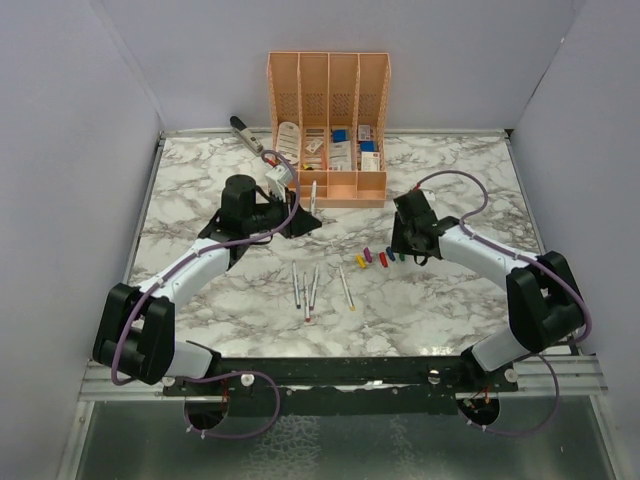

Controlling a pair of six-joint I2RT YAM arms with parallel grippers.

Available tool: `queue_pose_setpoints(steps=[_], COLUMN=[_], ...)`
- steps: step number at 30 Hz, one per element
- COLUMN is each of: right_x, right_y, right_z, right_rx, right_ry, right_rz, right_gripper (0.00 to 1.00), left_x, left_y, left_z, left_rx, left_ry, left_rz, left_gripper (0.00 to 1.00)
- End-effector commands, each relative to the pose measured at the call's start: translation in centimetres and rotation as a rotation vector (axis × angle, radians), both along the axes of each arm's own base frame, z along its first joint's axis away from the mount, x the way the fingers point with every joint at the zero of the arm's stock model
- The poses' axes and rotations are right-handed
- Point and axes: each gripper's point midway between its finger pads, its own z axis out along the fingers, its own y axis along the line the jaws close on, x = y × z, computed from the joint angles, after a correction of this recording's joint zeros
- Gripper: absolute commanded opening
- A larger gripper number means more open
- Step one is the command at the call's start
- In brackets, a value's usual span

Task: Insert the pens into the pen caps

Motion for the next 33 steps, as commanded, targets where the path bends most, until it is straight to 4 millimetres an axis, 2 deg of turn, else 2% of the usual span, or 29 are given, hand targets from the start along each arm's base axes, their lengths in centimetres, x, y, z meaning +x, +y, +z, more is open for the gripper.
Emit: queue_pose_setpoints(steps=[1, 8, 17, 23, 33], right_x=[1.7, 2.1, 2.6, 2.0, -0.3], right_y=[0.3, 0.0, 0.4, 0.1, -0.4], right_z=[0.1, -1.2, -1.9, -3.0, -5.2], right_rx=[-0.006, -0.035, -0.031, -0.043, -0.039], right_ry=[-0.053, -0.026, -0.013, 0.013, 0.086], right_rz=[-0.017, -0.044, -0.042, -0.042, -0.049], right_gripper=[0.5, 0.43, 0.42, 0.38, 0.31], left_x=[-0.1, -0.2, -0.3, -0.4, -0.4], left_y=[-0.9, -1.3, -1.3, -1.3, -1.4], left_z=[0.4, 0.3, 0.0, -0.2, -0.4], left_rx=[-0.02, -0.021, -0.017, -0.015, -0.012], left_ry=[-0.015, -0.013, -0.008, -0.004, -0.006], left_rz=[-0.041, -0.056, -0.062, -0.063, -0.068], left_gripper=[0.0, 0.0, 0.0, 0.0, 0.0])
